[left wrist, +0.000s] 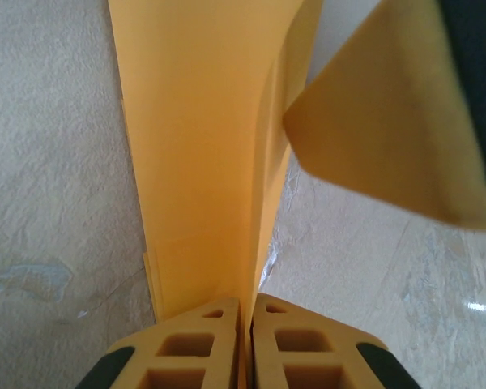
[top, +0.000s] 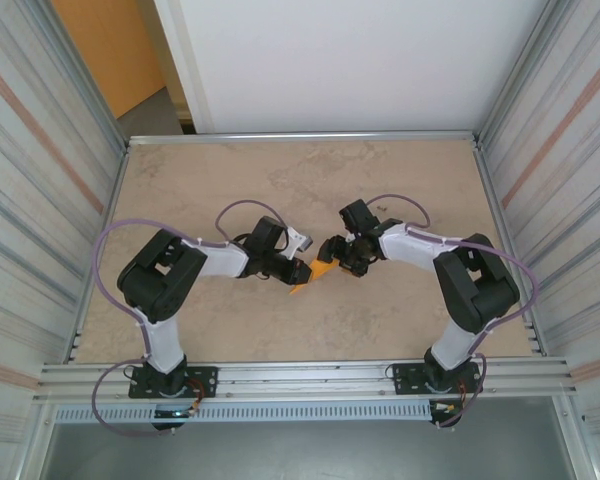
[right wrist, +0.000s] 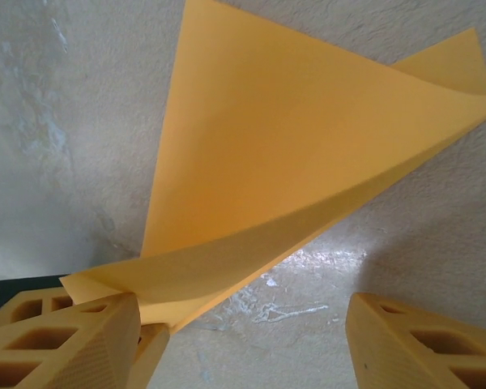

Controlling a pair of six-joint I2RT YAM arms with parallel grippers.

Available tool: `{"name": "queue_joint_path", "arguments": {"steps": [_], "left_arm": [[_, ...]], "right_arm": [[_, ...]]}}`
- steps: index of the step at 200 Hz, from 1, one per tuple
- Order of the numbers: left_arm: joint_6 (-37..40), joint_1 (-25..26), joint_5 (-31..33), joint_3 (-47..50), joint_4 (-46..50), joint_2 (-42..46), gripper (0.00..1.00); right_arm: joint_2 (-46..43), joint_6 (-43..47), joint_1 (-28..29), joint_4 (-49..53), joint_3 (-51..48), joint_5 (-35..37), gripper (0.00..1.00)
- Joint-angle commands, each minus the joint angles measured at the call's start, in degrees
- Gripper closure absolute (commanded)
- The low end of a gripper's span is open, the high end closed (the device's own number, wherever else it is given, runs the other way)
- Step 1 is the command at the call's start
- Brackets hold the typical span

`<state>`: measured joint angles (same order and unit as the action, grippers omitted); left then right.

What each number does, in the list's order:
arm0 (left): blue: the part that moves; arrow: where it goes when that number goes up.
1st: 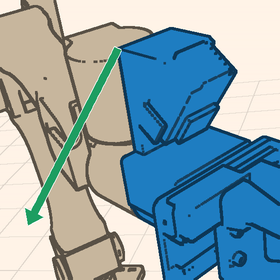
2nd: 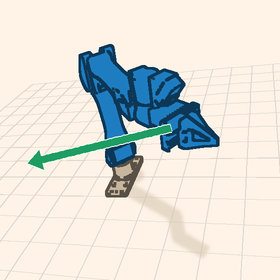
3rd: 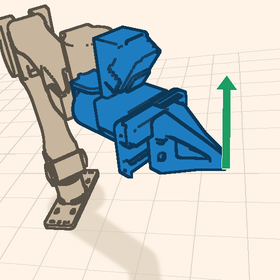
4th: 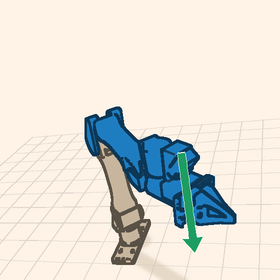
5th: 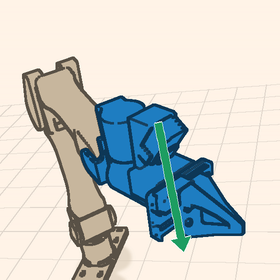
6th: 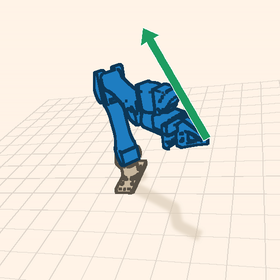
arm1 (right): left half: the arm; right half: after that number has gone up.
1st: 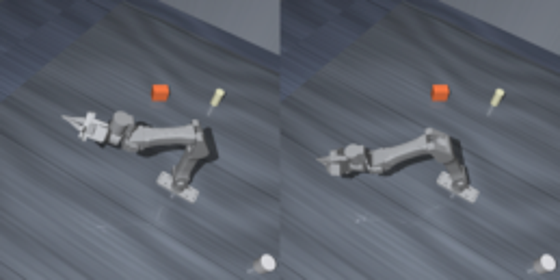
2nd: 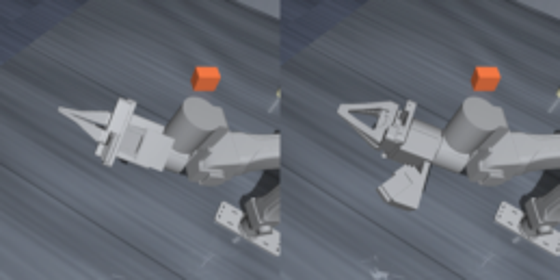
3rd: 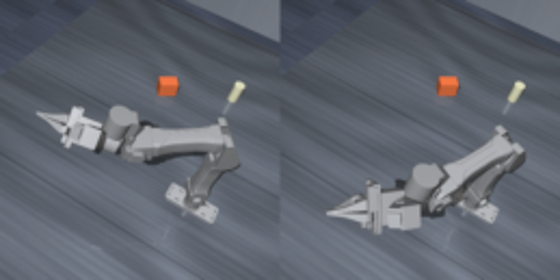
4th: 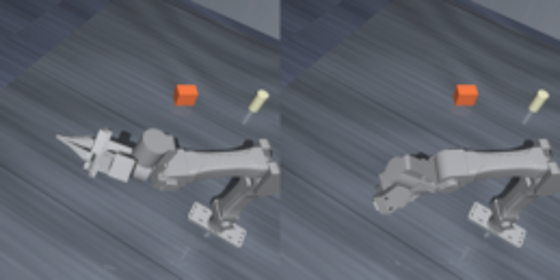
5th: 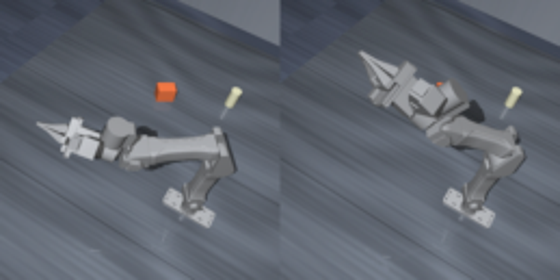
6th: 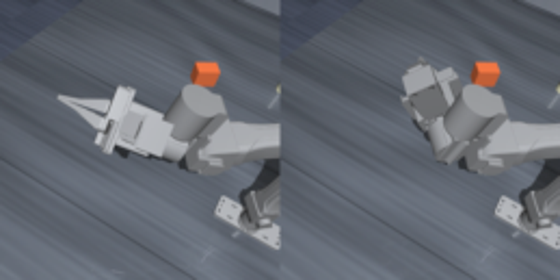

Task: Fold a paper plane with a square sheet of paper (pick it up from the middle)
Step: Fold the wing for the fifth time at the center of the table.

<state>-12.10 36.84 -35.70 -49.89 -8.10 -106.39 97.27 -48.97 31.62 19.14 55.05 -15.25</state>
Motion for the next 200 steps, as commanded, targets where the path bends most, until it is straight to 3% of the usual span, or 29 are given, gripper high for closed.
{"name": "queue_joint_path", "arguments": {"steps": [1, 68, 134, 200], "left_arm": [[0.0, -0.1, -1.8, -1.5, 3.7, -1.8, 0.87], [0.1, -0.2, -3.1, -2.7, 6.1, -1.6, 0.85], [-2.2, -1.1, -3.4, -1.8, 6.9, 1.6, 0.75], [-3.9, -2.1, -2.1, 0.2, 8.7, 5.0, 0.74]], "right_arm": [[1.6, 1.8, 0.5, 1.7, 2.0, -0.3, 0.32], [5.8, 1.6, 0.5, 4.3, 4.1, 2.7, 0.37], [8.3, 1.6, 0.8, 6.9, 5.3, 4.3, 0.39], [9.6, 1.7, 1.1, 7.7, 6.0, 4.3, 0.40]]}}
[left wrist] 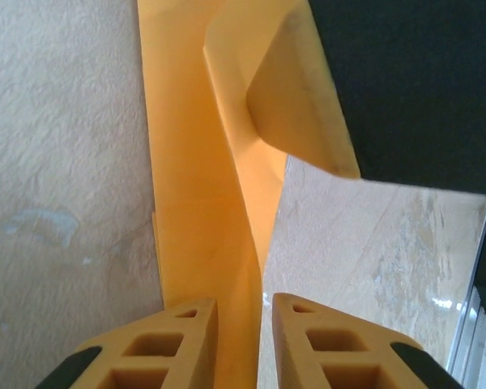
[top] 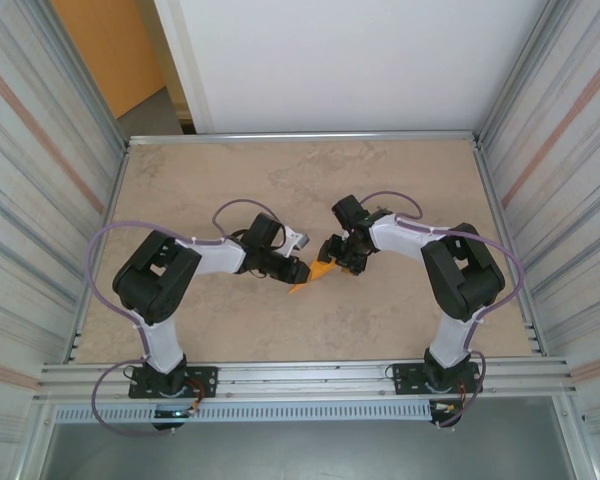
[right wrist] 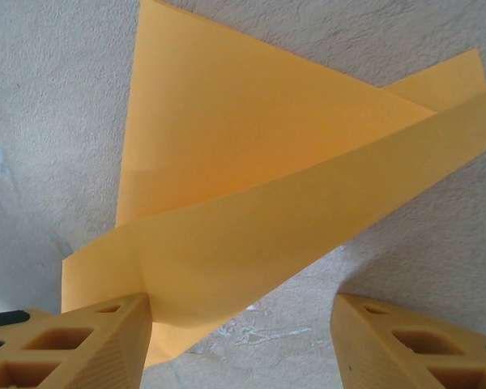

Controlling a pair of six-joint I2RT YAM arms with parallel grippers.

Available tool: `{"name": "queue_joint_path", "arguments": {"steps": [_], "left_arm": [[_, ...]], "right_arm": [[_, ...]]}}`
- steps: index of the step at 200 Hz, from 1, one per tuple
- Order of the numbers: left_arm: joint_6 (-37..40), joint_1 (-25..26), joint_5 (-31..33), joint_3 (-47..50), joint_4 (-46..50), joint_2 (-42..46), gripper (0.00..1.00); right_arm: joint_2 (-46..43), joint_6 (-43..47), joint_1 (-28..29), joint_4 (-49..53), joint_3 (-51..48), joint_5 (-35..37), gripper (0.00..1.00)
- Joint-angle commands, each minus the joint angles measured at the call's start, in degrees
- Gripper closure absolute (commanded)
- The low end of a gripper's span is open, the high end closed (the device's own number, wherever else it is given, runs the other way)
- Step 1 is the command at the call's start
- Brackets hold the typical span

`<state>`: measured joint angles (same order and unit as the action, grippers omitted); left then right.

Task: Fold a paper plane with a square sheet of paper (pick it up from the middle)
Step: Fold the wing for the fifth time at the center of the table.

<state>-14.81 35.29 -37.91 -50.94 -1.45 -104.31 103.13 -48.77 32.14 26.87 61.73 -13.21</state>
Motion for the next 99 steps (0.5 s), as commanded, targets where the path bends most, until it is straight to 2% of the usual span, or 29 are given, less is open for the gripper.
{"name": "queue_joint_path", "arguments": {"steps": [1, 46, 99], "left_arm": [[-1.2, -0.6, 0.2, 1.3, 2.1, 2.9, 0.74], [-2.8, -1.2, 0.5, 2.2, 3.1, 4.3, 0.76], [-3.6, -1.3, 0.3, 2.2, 3.3, 3.5, 0.82]], "right_arm": [[3.8, 1.6, 0.6, -0.1, -0.7, 2.2, 0.40], [4.2, 1.6, 0.7, 0.1, -0.4, 2.1, 0.40], [4.4, 1.6, 0.8, 0.0, -0.4, 2.1, 0.40]]}}
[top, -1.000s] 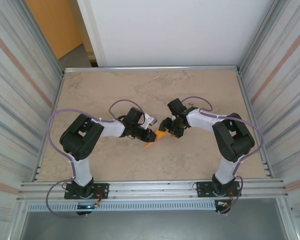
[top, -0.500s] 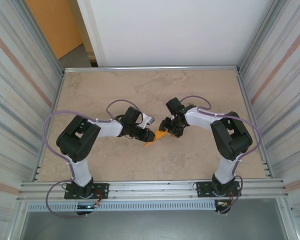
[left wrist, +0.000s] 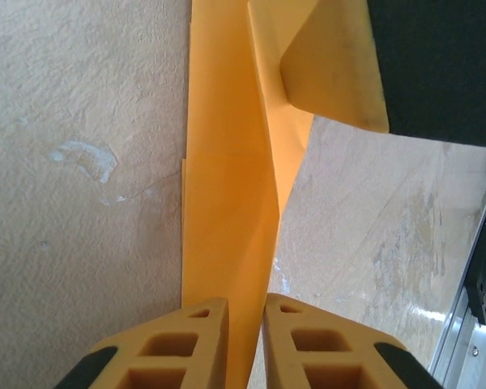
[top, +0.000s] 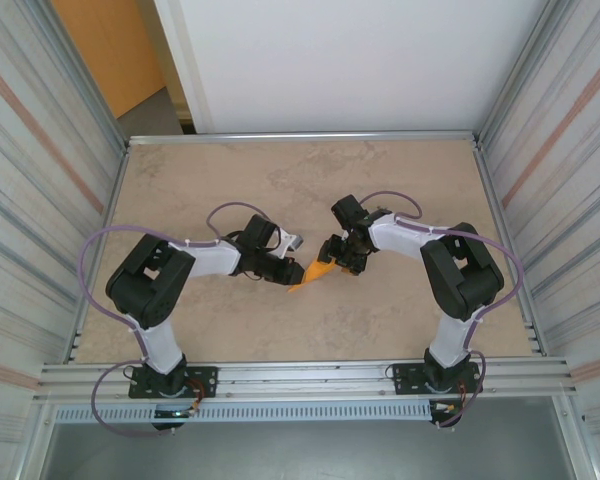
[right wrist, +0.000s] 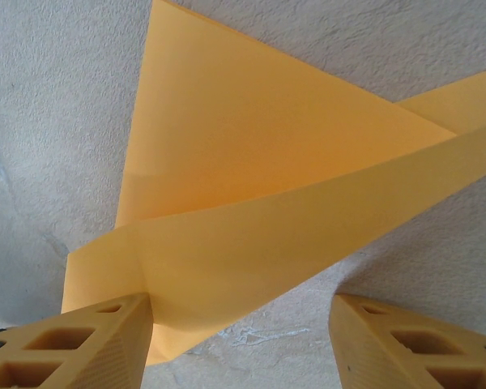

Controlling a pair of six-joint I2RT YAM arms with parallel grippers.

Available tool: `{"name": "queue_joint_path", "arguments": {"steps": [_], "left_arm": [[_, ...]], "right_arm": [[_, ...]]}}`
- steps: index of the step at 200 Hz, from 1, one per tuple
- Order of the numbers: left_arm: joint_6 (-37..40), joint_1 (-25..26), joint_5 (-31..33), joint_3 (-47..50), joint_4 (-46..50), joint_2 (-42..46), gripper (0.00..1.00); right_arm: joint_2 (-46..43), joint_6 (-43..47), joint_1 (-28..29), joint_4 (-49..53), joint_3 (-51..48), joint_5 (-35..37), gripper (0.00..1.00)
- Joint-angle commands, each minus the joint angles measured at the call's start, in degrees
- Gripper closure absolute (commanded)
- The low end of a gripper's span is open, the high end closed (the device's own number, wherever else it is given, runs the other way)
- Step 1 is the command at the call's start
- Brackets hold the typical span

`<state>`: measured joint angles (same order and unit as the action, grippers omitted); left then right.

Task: Fold a paper plane with a square sheet of paper (pick it up from the middle)
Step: Fold the wing for the fifth time at the center of the table.

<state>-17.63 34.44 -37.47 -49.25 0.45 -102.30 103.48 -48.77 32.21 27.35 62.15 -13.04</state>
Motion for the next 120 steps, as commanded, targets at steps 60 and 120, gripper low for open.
{"name": "queue_joint_path", "arguments": {"steps": [60, 120], "left_arm": [[-0.7, -0.5, 0.0, 2.0, 1.5, 0.5, 0.84], [-0.6, -0.5, 0.6, 3.3, 1.3, -0.3, 0.85]], "right_arm": [[5.4, 1.6, 0.9, 0.3, 0.1, 2.0, 0.40], [8.0, 2.0, 1.4, 2.9, 2.4, 3.4, 0.39]]}}
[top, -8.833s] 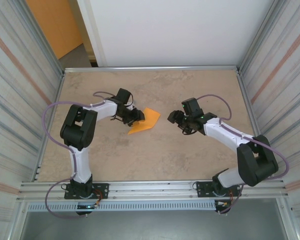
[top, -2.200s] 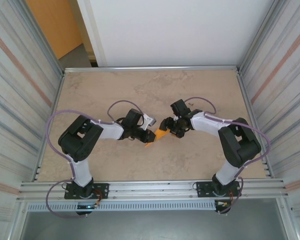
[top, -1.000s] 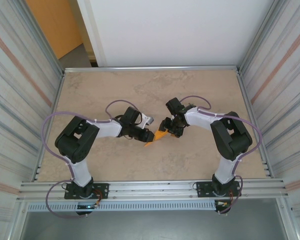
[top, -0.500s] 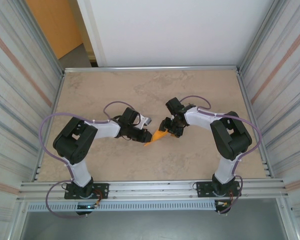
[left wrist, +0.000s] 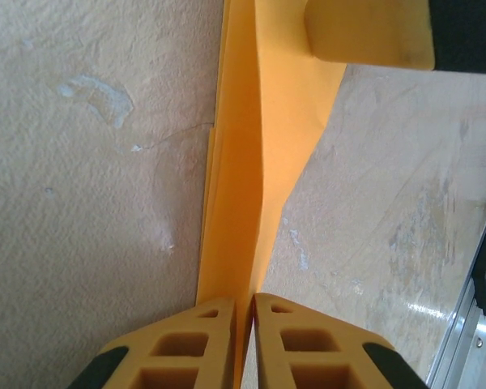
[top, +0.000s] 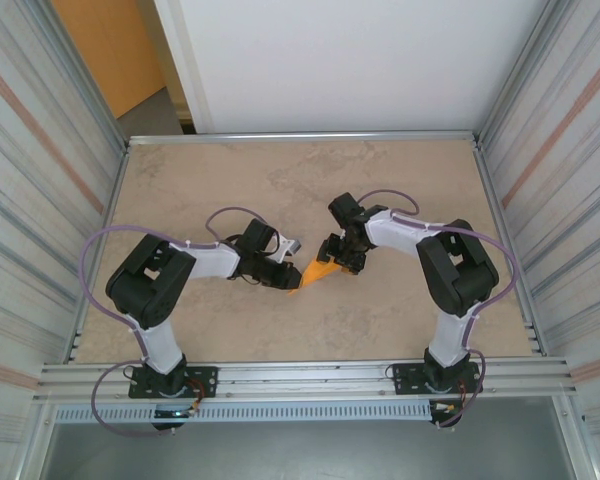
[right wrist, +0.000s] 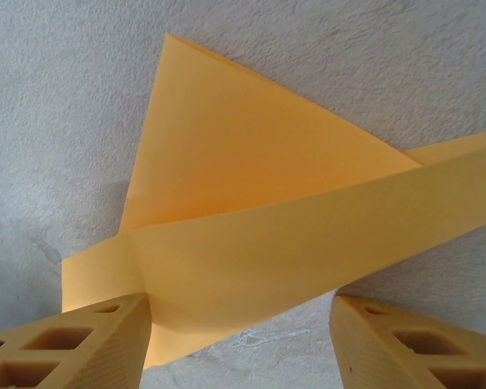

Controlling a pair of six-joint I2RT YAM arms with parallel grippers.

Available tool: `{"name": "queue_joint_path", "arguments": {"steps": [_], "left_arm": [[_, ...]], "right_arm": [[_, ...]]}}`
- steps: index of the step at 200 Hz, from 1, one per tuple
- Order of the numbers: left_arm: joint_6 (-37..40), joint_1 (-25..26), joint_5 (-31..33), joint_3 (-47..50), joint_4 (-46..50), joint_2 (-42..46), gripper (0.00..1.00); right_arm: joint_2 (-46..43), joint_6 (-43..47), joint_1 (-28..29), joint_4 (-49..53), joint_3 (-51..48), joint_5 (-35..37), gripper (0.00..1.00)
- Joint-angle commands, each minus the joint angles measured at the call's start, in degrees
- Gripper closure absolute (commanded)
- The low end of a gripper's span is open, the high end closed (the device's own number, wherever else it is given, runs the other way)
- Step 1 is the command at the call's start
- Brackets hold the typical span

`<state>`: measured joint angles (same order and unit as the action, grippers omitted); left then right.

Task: Fold a paper plane with a square sheet of paper (pick it up from the middle)
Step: Fold the wing for the fifth time at the center of the table.

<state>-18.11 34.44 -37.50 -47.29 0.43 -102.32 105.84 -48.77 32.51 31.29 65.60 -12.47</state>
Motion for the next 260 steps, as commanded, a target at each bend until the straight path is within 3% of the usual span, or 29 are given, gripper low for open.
{"name": "queue_joint_path", "arguments": {"steps": [1, 69, 152, 210, 260], "left_arm": [[0.0, -0.4, 0.7, 1.3, 1.3, -0.3, 0.85], [-0.4, -0.5, 0.1, 0.6, 2.2, 0.9, 0.83], [-5.1, -0.4, 2.7, -5.2, 6.0, 4.4, 0.70], [-7.4, 0.0, 4.4, -7.2, 7.9, 1.6, 0.72], [-6.7, 1.1, 4.0, -8.1, 8.9, 0.2, 0.69]], "right_arm": [[5.6, 2.0, 1.1, -1.1, -1.1, 2.8, 0.39], [7.2, 2.1, 1.4, 0.1, -0.8, 3.6, 0.40], [7.2, 2.2, 1.4, -0.6, -2.1, 3.4, 0.40], [7.2, 2.1, 1.4, -0.9, -2.4, 3.4, 0.40], [7.4, 2.0, 1.4, -0.9, -2.4, 3.3, 0.41]]}}
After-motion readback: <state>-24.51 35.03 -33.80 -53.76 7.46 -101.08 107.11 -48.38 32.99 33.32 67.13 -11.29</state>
